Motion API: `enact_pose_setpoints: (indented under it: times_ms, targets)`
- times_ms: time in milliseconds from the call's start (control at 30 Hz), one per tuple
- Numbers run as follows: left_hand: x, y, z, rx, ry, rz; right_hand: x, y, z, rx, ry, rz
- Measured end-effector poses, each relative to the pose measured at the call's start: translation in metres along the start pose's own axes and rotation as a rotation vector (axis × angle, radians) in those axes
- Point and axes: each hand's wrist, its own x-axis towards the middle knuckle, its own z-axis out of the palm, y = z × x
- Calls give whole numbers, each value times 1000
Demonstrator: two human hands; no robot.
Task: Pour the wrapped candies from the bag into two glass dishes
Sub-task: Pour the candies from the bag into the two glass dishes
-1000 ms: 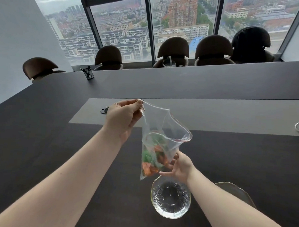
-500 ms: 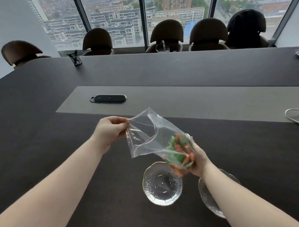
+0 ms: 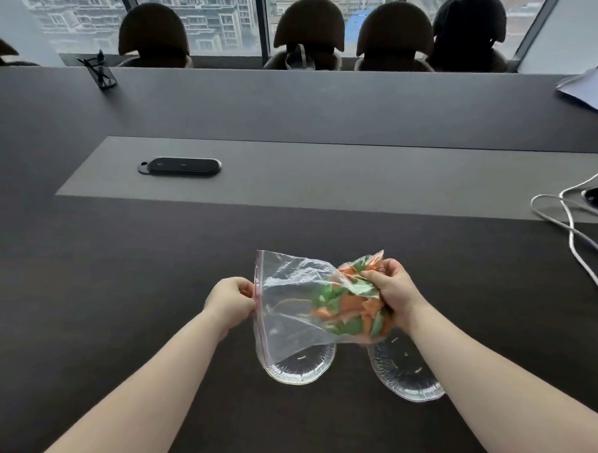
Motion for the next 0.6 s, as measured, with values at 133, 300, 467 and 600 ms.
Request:
enact_pose_setpoints:
  times_ms: [133,300,467,600]
  targets:
    - [-2,-8,16,-110,-92,-27,-5,2,-1,-46,-4,-2]
    - [-5,-6,22,-519,-261,-168,-6,1,-1,-49,19,-26]
    - [-1,-10,21,-663,-244,-236,-10,-8,4,-139,6,-119]
    - [-2,-15,29,-472,-121,-109,-15,-15,11,-144,-34,-154]
